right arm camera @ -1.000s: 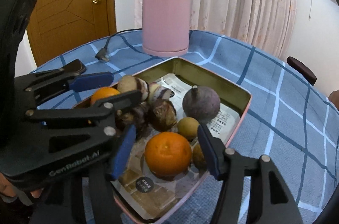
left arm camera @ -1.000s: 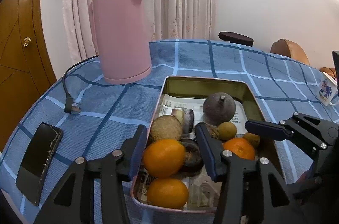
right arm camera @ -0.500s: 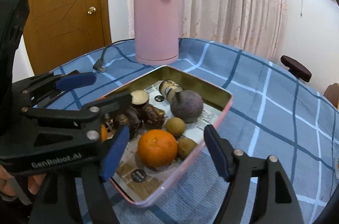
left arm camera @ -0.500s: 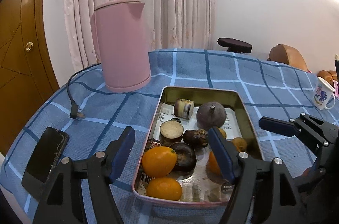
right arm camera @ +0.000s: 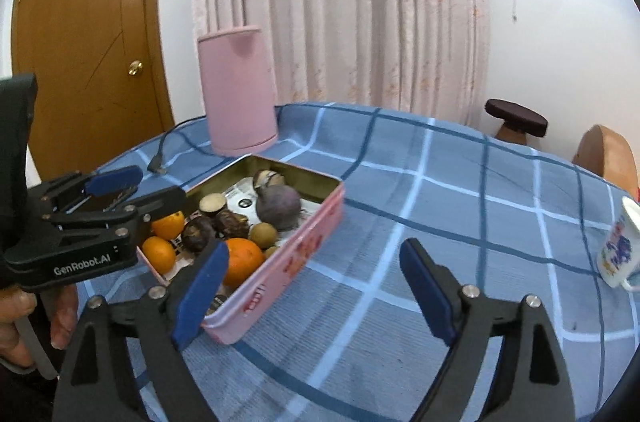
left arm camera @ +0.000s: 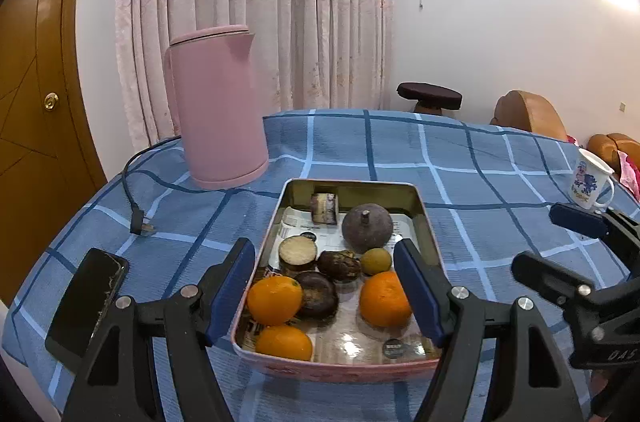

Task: Organize fruits

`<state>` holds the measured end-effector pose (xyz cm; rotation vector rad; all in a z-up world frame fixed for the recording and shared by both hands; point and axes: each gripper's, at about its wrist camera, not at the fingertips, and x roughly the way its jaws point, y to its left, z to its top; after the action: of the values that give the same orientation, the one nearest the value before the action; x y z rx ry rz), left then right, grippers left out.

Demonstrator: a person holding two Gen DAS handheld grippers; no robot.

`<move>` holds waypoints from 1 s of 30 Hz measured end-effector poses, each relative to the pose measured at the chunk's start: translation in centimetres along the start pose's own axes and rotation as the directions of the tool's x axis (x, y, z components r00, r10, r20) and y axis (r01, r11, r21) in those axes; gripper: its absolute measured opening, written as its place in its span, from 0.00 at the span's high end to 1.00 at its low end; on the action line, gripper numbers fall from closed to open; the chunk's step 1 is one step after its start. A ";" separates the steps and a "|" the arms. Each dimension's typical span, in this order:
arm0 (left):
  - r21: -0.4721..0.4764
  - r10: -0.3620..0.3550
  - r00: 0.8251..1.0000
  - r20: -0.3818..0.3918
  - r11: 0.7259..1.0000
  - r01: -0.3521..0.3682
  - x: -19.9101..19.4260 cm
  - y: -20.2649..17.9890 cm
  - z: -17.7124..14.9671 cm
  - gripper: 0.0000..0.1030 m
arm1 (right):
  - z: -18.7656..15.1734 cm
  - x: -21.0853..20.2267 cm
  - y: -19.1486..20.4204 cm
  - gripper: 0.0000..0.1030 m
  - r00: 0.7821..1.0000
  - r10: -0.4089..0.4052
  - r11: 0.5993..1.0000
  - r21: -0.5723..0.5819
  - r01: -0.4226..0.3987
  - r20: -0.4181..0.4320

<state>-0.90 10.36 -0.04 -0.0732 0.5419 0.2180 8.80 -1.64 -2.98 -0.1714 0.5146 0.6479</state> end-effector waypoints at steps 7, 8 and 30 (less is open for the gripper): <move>0.010 -0.004 1.000 0.001 1.000 0.004 -0.5 -0.7 0.0 0.28 | -0.3 -1.8 -0.8 0.10 0.999 -0.020 1.000 0.025 0.019 0.033; 0.010 -0.003 1.000 0.001 1.000 0.003 -0.5 -0.7 -0.1 0.28 | -0.3 -2.0 -0.8 0.10 0.999 -0.022 0.999 0.027 0.021 0.037; 0.015 -0.004 1.000 -0.025 1.000 0.004 -0.3 -1.4 -0.3 0.27 | -0.6 -3.1 -1.0 0.08 0.998 -0.032 0.999 0.026 0.031 0.056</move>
<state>-1.03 8.94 -0.10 -0.0622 0.5685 0.2095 7.03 -4.25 -1.96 -0.1371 0.4648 0.6138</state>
